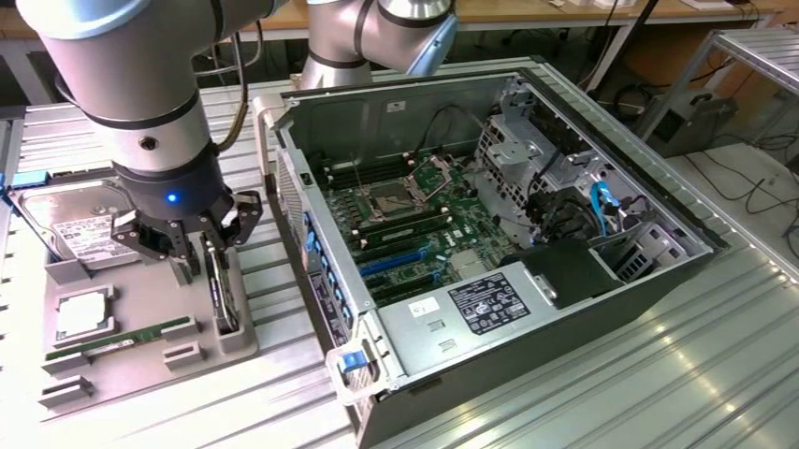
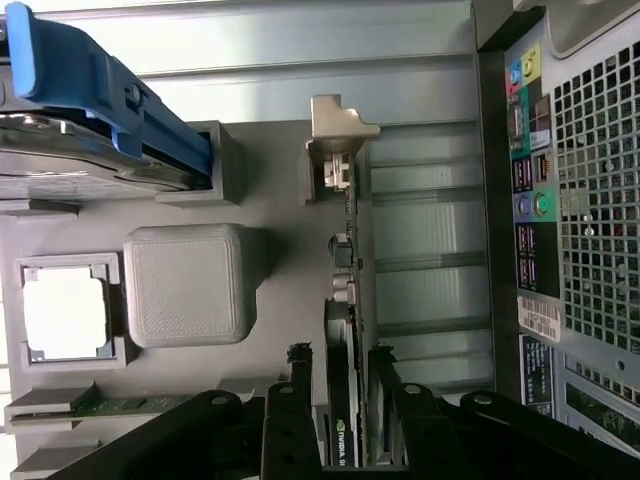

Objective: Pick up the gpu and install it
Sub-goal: 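Pick up the gpu and move the gpu toward the slot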

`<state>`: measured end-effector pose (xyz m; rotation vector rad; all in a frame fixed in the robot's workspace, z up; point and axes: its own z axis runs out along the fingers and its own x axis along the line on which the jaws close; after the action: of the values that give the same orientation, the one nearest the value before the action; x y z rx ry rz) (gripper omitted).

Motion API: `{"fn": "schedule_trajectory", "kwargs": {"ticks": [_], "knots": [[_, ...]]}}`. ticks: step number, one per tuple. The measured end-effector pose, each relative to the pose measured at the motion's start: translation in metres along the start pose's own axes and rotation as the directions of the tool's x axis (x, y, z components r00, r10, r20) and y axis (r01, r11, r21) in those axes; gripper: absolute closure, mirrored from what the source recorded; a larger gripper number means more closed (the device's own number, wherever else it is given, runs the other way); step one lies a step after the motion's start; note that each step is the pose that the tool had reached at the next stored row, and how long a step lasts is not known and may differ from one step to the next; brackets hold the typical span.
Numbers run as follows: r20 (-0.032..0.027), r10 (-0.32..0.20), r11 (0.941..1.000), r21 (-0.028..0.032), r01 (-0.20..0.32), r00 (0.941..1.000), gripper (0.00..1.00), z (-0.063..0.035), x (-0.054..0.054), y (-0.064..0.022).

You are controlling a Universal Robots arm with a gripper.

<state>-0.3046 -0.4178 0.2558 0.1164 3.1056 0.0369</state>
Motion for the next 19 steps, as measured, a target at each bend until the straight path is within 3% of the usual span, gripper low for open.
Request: {"fn": "schedule_trajectory", "kwargs": {"ticks": [4,19], "knots": [[0.0027,0.0,1.0,-0.0002,0.0,1.0,0.64,0.0069,0.0,-0.0002],[0.0027,0.0,1.0,-0.0001,0.0,1.0,0.64,0.012,0.0,-0.0003]]}}
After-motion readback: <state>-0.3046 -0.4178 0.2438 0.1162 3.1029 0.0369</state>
